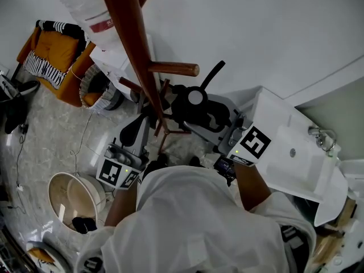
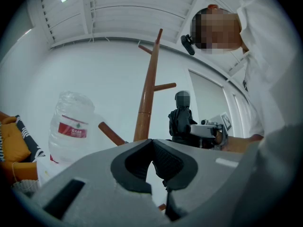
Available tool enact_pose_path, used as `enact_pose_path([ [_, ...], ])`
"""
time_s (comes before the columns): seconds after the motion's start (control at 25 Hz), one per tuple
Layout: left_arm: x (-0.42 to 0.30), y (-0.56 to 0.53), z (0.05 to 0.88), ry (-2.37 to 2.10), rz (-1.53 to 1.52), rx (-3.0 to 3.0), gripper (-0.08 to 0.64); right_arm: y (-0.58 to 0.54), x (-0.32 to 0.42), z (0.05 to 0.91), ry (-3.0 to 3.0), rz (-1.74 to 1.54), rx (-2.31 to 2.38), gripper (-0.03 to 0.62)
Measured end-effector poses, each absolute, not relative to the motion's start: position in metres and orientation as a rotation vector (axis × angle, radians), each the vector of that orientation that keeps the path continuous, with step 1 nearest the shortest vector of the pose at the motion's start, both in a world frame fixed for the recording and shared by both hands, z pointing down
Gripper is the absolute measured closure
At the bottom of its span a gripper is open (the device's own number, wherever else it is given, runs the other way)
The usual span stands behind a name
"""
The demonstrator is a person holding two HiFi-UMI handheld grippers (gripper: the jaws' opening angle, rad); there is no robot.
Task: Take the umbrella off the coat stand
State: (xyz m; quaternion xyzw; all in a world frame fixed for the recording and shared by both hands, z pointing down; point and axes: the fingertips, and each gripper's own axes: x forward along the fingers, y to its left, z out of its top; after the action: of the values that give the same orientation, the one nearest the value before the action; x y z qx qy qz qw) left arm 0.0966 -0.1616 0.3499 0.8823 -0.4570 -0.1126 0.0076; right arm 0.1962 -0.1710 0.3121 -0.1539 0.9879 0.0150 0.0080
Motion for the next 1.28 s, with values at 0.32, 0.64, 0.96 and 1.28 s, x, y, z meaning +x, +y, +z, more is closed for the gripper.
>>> enact_pose_path([
  [0.32, 0.106, -0.163, 0.347, -1.395, -0.349, 2.777, 0.545, -0.171, 0.212, 0.311, 3.063, 0.037, -0.53, 0.373],
  [0.64, 0.12, -0.165, 0.352, -1.347, -0.331, 2.788, 0.545, -0.173, 0.237, 0.326, 3.034, -0.027, -0.619, 0.371],
  [0.96, 0.134, -0.17, 0.359, -1.301, -0.318, 2.797, 0.545, -0.176, 0.263, 0.343, 3.013, -0.081, -0.702, 0.371],
  [1.28, 0.151, -0.168, 0.376, -1.281, -0.227, 2.836, 0.545, -0.169, 0.276, 0.358, 2.941, -0.181, -0.694, 0.371],
])
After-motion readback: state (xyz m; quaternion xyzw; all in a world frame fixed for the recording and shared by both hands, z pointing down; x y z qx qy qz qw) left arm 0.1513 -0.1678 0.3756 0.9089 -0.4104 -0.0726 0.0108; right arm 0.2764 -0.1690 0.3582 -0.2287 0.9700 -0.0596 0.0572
